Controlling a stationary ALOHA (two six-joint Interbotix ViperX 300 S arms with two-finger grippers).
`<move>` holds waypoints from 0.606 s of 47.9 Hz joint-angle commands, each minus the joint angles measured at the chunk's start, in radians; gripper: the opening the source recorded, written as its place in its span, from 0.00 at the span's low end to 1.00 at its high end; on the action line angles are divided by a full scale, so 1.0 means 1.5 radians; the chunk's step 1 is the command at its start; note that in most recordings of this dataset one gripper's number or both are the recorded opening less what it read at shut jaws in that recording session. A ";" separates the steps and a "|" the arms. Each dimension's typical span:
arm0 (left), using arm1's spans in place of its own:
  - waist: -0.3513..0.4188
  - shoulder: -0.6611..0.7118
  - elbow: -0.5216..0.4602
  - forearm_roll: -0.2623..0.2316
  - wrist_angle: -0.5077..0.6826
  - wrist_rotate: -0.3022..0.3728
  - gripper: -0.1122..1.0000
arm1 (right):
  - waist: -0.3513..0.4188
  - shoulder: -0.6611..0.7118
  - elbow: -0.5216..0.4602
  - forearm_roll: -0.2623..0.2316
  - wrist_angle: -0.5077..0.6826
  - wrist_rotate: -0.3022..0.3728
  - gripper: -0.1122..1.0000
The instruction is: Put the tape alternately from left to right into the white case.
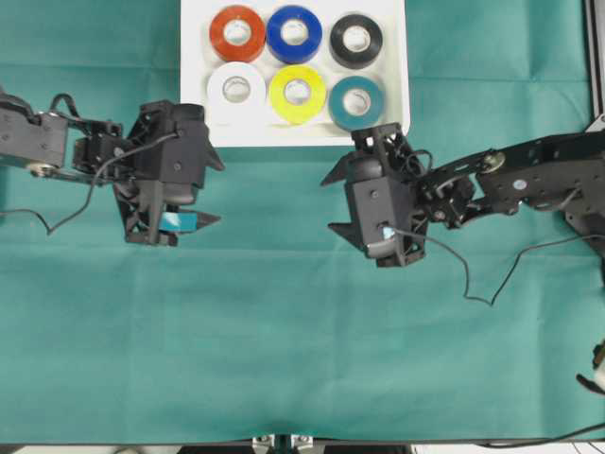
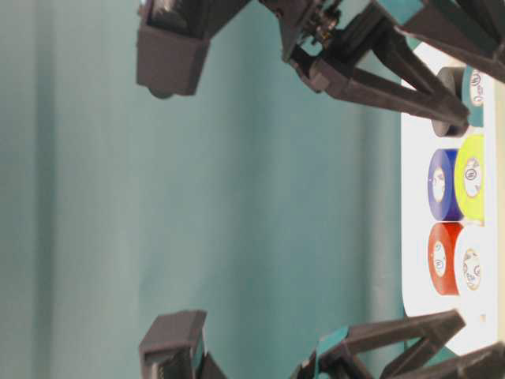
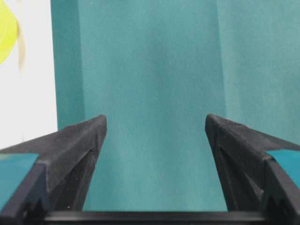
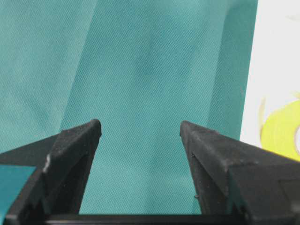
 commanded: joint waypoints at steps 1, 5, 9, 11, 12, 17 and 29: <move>-0.002 -0.029 0.002 -0.002 -0.006 0.000 0.43 | 0.002 -0.025 -0.003 0.001 -0.003 0.001 0.78; -0.002 -0.045 0.014 -0.001 -0.007 0.000 0.43 | 0.002 -0.033 0.000 0.001 -0.002 0.001 0.78; -0.002 -0.058 0.022 -0.001 -0.009 0.000 0.43 | 0.002 -0.042 0.002 0.001 -0.002 0.001 0.78; -0.003 -0.066 0.028 -0.001 -0.011 0.001 0.43 | 0.002 -0.045 0.003 0.001 -0.002 0.001 0.78; -0.002 -0.070 0.031 -0.001 -0.012 0.001 0.43 | 0.002 -0.047 0.004 0.001 -0.002 0.001 0.78; -0.002 -0.088 0.044 -0.001 -0.018 0.003 0.43 | -0.002 -0.061 0.009 0.001 -0.002 0.009 0.78; -0.003 -0.130 0.073 -0.001 -0.041 0.003 0.43 | -0.014 -0.092 0.028 0.001 -0.002 0.048 0.78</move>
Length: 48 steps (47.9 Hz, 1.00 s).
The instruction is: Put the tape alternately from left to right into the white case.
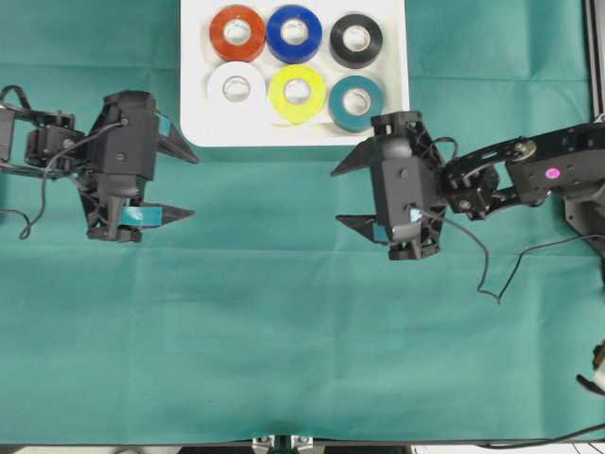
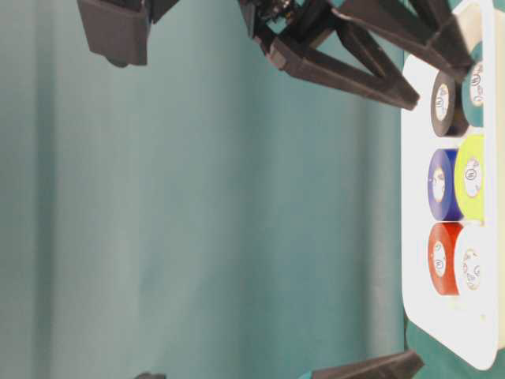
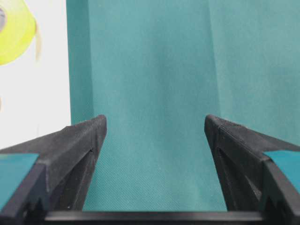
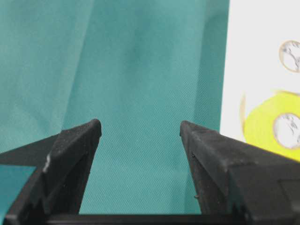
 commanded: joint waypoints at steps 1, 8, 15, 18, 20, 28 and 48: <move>-0.002 -0.024 0.001 -0.001 -0.016 0.001 0.43 | -0.002 -0.022 0.002 0.001 -0.002 0.008 0.78; -0.002 -0.047 0.018 -0.001 -0.035 0.001 0.43 | -0.003 -0.037 0.013 0.001 -0.002 0.015 0.78; -0.002 -0.075 0.039 -0.001 -0.045 0.001 0.43 | -0.008 -0.057 0.029 0.001 0.000 0.035 0.78; -0.002 -0.085 0.047 -0.001 -0.047 0.001 0.43 | -0.013 -0.071 0.039 0.001 0.000 0.045 0.78; -0.003 -0.091 0.052 -0.001 -0.047 0.001 0.43 | -0.015 -0.078 0.045 0.001 0.000 0.050 0.78; -0.002 -0.111 0.066 -0.001 -0.049 0.002 0.43 | -0.021 -0.106 0.071 0.001 0.000 0.055 0.78; -0.002 -0.186 0.127 -0.001 -0.074 0.002 0.43 | -0.040 -0.177 0.129 0.001 -0.008 0.064 0.78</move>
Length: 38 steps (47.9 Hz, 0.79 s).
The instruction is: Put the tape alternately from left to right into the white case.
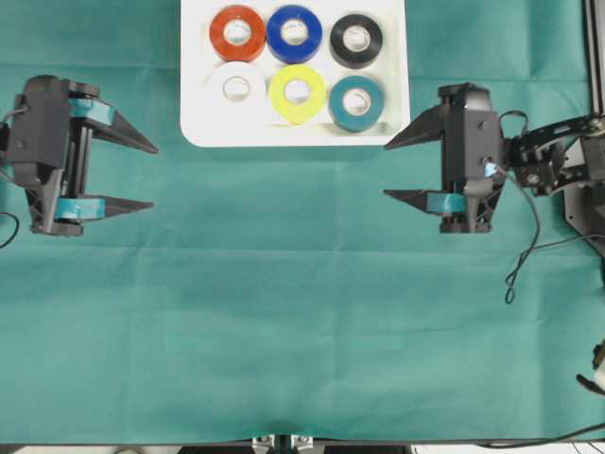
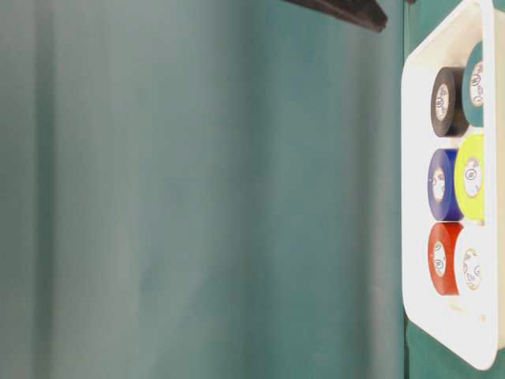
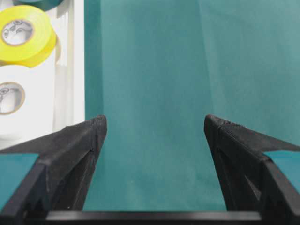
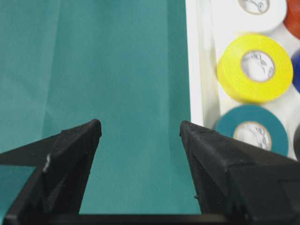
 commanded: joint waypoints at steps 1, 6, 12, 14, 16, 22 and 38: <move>-0.002 -0.021 0.006 -0.001 -0.008 -0.001 0.43 | -0.005 -0.018 0.002 0.001 -0.010 0.002 0.78; -0.002 -0.053 0.027 -0.001 -0.008 -0.001 0.43 | -0.008 -0.032 0.011 0.001 -0.011 0.002 0.78; -0.001 -0.089 0.046 -0.001 -0.010 0.000 0.43 | -0.015 -0.053 0.024 0.001 -0.011 0.003 0.78; 0.000 -0.100 0.052 -0.001 -0.010 0.000 0.43 | -0.017 -0.060 0.028 0.001 -0.012 0.003 0.78; 0.000 -0.110 0.057 -0.001 -0.011 0.000 0.43 | -0.021 -0.067 0.032 0.001 -0.013 0.003 0.78; 0.000 -0.135 0.070 -0.001 -0.014 0.000 0.43 | -0.032 -0.082 0.046 0.003 -0.029 0.006 0.78; 0.000 -0.185 0.100 0.000 -0.015 0.021 0.43 | -0.051 -0.142 0.096 0.003 -0.047 0.022 0.78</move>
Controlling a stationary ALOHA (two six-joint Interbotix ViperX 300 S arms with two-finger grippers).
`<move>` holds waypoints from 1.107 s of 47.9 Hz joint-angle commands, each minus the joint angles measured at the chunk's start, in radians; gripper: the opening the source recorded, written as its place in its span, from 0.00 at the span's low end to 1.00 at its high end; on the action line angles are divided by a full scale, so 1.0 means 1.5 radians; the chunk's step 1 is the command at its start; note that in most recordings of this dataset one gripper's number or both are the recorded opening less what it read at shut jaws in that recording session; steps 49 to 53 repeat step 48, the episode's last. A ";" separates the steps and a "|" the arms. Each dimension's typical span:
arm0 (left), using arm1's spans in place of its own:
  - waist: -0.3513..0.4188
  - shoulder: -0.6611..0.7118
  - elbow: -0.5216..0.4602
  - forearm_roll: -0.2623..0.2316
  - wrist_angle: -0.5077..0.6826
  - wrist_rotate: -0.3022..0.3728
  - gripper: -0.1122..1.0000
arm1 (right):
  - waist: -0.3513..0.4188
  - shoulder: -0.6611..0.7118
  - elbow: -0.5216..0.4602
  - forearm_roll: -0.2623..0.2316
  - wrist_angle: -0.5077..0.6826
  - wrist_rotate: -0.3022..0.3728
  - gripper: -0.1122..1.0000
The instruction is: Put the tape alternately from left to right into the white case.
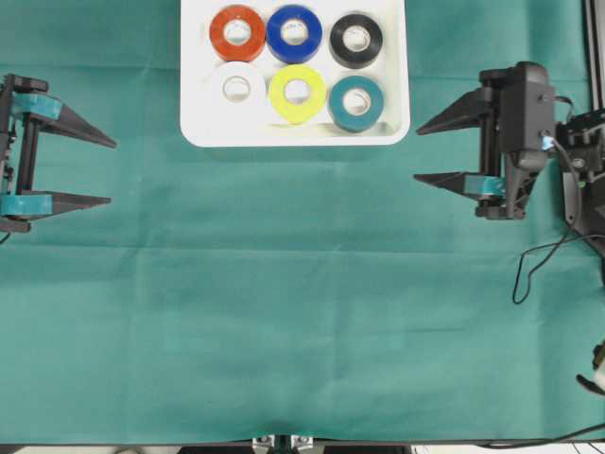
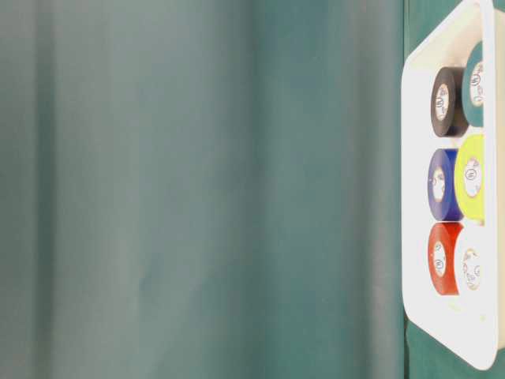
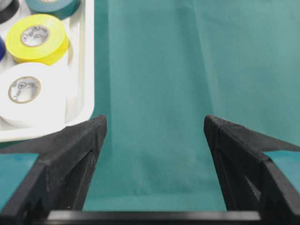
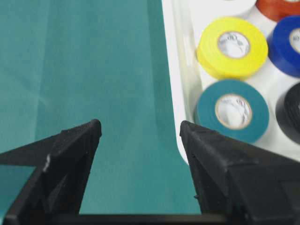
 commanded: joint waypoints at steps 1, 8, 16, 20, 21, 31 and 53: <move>0.000 -0.015 0.000 0.000 -0.005 0.002 0.43 | -0.004 -0.024 0.005 0.001 -0.005 0.002 0.78; 0.001 -0.038 0.007 0.000 -0.004 0.002 0.43 | -0.004 -0.076 0.033 0.001 -0.005 0.006 0.78; 0.003 -0.054 0.017 0.000 -0.005 0.002 0.43 | -0.005 -0.150 0.067 0.001 -0.006 0.007 0.78; 0.004 -0.061 0.021 0.000 -0.005 0.002 0.43 | -0.005 -0.193 0.087 0.001 -0.009 0.007 0.78; 0.003 -0.062 0.021 0.000 -0.005 0.002 0.43 | -0.005 -0.204 0.093 0.001 -0.009 0.007 0.78; 0.004 -0.078 0.028 0.000 -0.005 0.002 0.43 | -0.007 -0.277 0.130 0.001 -0.007 0.018 0.78; 0.004 -0.102 0.037 0.000 -0.004 0.002 0.43 | -0.007 -0.311 0.154 0.001 -0.006 0.024 0.78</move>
